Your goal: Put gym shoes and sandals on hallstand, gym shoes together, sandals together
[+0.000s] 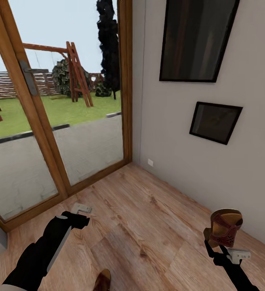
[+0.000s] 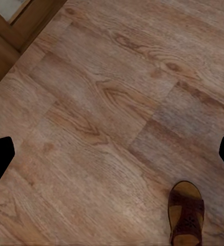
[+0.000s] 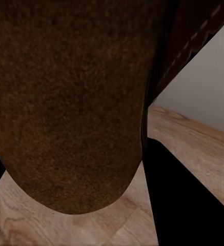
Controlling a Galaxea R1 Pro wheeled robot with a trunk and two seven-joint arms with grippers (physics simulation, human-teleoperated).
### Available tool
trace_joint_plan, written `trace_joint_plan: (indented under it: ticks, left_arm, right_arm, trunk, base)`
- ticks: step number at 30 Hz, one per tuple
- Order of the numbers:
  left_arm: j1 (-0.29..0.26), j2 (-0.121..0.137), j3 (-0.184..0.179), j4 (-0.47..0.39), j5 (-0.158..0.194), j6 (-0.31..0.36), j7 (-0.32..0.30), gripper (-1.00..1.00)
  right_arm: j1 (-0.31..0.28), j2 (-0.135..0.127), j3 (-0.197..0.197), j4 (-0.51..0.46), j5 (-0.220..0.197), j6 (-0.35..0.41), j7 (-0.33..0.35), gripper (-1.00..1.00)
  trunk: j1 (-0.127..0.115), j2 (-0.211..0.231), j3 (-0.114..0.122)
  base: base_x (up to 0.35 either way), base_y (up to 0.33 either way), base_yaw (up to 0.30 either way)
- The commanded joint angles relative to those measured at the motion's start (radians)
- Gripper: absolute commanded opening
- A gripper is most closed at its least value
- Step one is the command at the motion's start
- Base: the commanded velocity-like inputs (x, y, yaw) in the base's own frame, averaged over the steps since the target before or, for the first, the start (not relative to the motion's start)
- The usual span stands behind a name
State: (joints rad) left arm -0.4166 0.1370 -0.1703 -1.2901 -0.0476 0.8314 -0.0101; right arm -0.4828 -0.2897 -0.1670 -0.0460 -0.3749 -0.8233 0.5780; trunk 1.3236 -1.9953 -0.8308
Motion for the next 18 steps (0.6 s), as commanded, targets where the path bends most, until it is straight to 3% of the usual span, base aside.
trace_joint_plan:
  ticks: [1,18]
  left_arm:
    - [0.000,0.000,0.000,0.000,0.000,0.000,0.000,1.00]
    - [-0.001,0.000,0.001,0.000,0.000,0.000,0.001,1.00]
  right_arm:
    - [0.000,0.000,0.000,0.000,-0.002,0.001,0.002,-1.00]
    - [0.000,0.000,0.000,0.000,-0.002,0.001,0.002,-1.00]
  trunk:
    - [0.000,0.000,0.000]
    - [0.000,0.000,0.002]
  base:
    - [-0.232,0.000,0.000]
    - [-0.025,0.000,-0.074]
